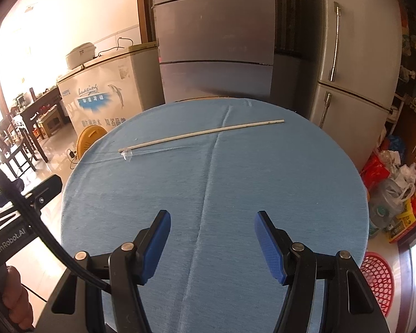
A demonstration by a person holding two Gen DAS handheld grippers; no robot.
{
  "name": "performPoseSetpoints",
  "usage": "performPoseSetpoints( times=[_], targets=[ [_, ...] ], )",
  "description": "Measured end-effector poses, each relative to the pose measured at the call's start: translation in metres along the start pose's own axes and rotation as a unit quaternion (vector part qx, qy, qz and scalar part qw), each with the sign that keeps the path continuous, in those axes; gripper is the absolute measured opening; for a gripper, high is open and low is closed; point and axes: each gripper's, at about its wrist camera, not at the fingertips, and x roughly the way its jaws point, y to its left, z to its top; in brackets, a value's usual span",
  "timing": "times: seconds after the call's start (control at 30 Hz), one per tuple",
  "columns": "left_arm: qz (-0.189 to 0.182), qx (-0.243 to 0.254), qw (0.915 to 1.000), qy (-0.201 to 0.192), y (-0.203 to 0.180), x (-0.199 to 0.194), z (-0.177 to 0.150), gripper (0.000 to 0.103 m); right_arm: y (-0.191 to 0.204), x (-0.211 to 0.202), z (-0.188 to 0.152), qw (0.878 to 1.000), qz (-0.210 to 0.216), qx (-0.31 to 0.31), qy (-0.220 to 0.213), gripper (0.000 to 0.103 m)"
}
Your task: Collect trash
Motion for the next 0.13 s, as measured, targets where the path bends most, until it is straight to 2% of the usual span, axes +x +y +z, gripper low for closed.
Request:
performPoseSetpoints(
  times=[0.13],
  targets=[
    [-0.004, 0.015, 0.9998, 0.015, -0.013, 0.015, -0.001, 0.092, -0.01, 0.01, 0.0, 1.0, 0.003, 0.008, 0.007, 0.067]
  ],
)
